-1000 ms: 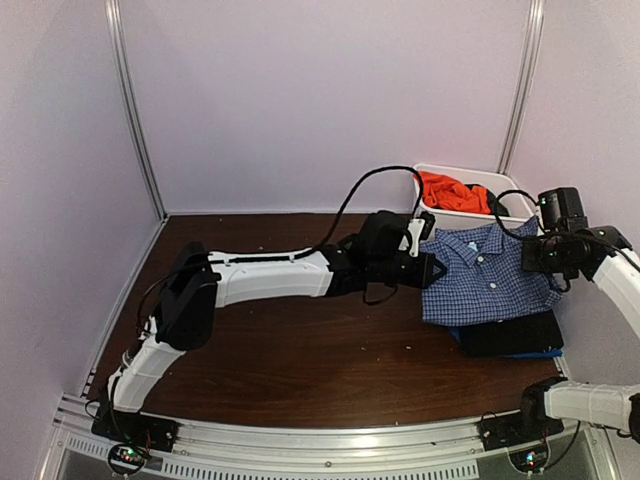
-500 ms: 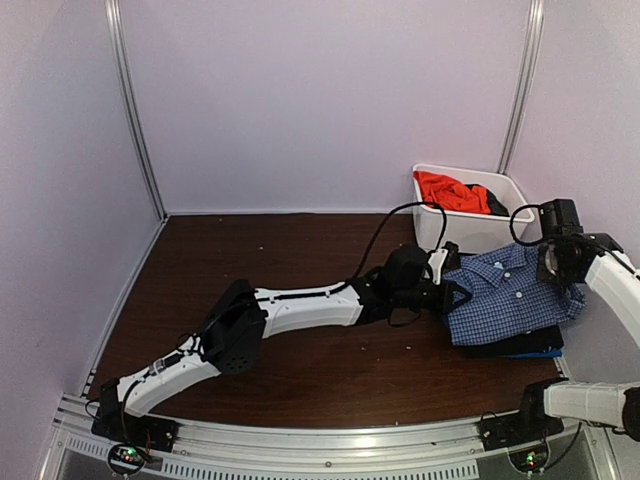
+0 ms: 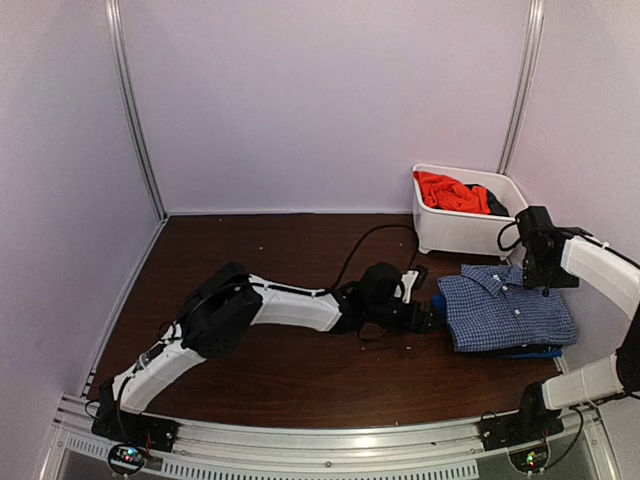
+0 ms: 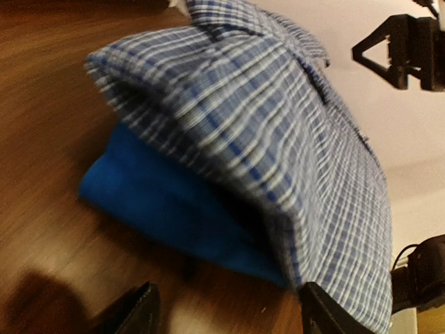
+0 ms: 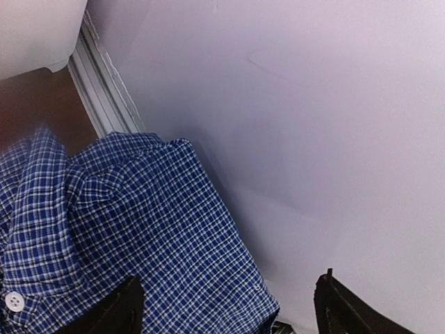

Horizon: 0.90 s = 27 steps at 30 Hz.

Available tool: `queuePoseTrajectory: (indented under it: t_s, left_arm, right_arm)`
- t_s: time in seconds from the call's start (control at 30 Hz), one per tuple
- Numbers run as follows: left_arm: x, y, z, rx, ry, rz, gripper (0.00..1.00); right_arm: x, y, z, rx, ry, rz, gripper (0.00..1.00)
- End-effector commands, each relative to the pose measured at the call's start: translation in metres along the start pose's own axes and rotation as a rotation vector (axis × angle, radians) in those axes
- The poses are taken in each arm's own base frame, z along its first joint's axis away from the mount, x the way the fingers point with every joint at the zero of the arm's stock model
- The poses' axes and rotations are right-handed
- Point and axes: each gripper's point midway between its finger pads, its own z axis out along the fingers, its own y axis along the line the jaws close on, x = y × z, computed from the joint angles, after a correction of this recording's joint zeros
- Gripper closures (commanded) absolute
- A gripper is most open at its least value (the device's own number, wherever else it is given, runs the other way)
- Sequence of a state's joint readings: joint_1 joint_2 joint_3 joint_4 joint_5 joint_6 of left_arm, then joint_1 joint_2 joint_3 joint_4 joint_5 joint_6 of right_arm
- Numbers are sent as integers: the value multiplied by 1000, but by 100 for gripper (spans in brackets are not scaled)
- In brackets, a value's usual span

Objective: Fold and stack the mixed laundry pile
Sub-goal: Place the square-folded shirt at the corner of the board.

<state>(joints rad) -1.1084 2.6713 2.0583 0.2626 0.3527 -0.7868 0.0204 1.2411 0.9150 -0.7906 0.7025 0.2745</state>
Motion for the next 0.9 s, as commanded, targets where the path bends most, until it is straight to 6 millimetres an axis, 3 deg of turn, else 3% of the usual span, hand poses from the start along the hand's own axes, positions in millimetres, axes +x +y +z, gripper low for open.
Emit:
queuePoseTrajectory:
  t_s: [0.0, 0.07, 0.13, 0.3, 0.47, 0.53, 0.73, 0.87]
  left_arm:
    - [-105, -40, -82, -31, -233, 119, 12]
    - [-114, -29, -108, -102, -237, 124, 3]
    - [-121, -16, -135, -201, -244, 138, 2]
    - [-132, 14, -211, -543, -265, 241, 2]
    - [-135, 38, -290, -665, -288, 184, 2]
    - [-133, 38, -321, -723, -286, 186, 2]
    - [-130, 32, -406, -903, -283, 170, 2]
    - [-122, 33, -444, -915, -315, 111, 2]
  right_arm:
    - [-33, -43, -21, 88, -91, 130, 9]
    - [-50, -51, -33, 61, -134, 170, 4]
    - [-67, -38, -46, -80, -169, 193, 4]
    - [-101, 25, -83, -539, -245, 227, 4]
    - [-140, 63, -114, -786, -333, 207, 4]
    - [-156, 75, -127, -862, -372, 199, 4]
    - [-184, 139, -187, -1068, -461, 85, 7]
    - [-188, 174, -209, -1125, -471, 18, 7]
